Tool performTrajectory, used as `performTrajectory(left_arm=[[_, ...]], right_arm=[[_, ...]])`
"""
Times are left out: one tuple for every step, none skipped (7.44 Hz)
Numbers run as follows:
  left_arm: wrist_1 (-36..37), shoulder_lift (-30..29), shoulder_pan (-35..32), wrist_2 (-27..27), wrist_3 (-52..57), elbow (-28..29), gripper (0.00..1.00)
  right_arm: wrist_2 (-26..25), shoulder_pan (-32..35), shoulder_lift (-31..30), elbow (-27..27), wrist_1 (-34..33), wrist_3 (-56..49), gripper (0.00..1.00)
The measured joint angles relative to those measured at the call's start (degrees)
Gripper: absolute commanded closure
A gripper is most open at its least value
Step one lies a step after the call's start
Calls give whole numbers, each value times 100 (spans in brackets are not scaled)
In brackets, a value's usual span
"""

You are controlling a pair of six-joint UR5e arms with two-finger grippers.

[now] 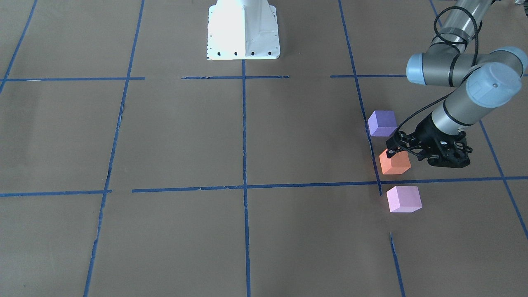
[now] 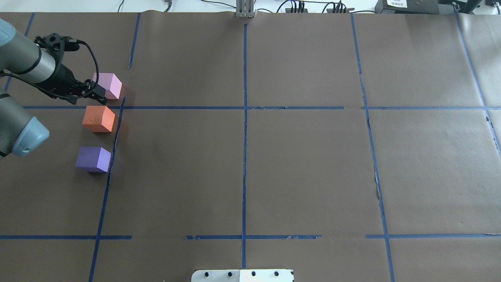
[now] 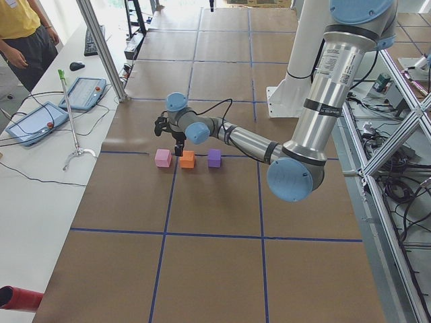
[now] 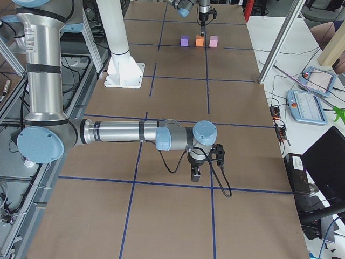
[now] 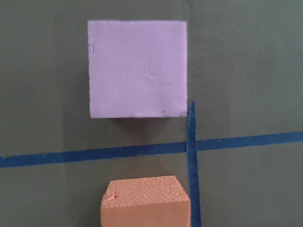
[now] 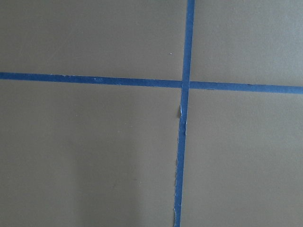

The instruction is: Arrange blocks in a line

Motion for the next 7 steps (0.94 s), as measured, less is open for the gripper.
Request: performTrajectory(left_arm=[[231, 92, -154, -3, 29, -333, 0], [383, 147, -240, -9, 59, -524, 0], [449, 226, -391, -23, 330, -592, 0], [478, 358, -722, -95, 1011, -556, 0], [489, 489, -1210, -249, 1835, -383, 0], [491, 590, -1747, -373, 2638, -89, 0], [559, 660, -2267, -422, 3426, 243, 0]], right_arm=[[0, 0, 0, 0, 1, 0, 0], [0, 0, 0, 0, 3, 0, 0], [0, 0, 0, 0, 3, 0, 0], [0, 0, 0, 0, 2, 0, 0], [0, 0, 0, 0, 0, 0, 0], [0, 0, 0, 0, 1, 0, 0], [0, 0, 0, 0, 3, 0, 0]])
